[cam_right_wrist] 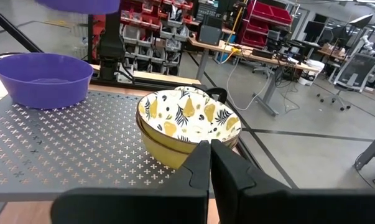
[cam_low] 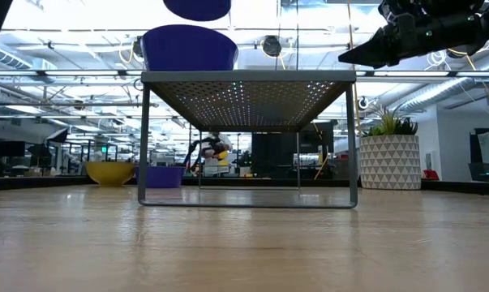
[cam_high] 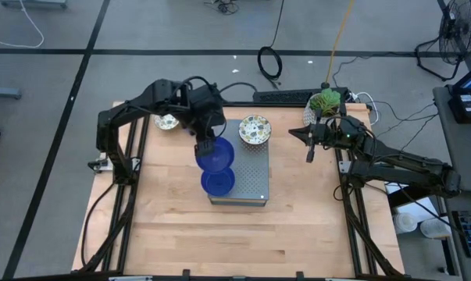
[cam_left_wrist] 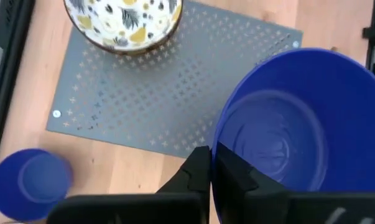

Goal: Pick & Place Mini bowls
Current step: Stack the bottom blue bowl on top of the blue bowl on the shelf

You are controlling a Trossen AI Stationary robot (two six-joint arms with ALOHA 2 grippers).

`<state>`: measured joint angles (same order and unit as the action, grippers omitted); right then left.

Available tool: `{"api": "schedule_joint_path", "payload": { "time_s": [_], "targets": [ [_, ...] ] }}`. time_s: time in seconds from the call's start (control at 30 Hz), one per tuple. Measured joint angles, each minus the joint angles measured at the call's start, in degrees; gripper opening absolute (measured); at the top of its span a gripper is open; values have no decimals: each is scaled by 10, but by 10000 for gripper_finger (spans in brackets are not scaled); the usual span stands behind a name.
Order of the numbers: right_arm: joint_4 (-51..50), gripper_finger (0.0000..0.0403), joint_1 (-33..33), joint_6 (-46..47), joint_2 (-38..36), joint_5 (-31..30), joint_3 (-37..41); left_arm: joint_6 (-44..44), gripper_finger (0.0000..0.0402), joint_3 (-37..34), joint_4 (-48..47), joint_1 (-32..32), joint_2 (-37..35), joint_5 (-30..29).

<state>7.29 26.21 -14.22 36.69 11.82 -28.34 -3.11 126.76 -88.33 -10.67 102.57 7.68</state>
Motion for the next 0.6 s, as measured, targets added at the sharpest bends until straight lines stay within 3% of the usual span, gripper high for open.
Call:
{"api": "schedule_joint_path", "payload": {
  "time_s": [0.6],
  "targets": [
    [-3,0,0,-1,0,2,0,33,16,-29,-6,29,28,18]
  ]
}}
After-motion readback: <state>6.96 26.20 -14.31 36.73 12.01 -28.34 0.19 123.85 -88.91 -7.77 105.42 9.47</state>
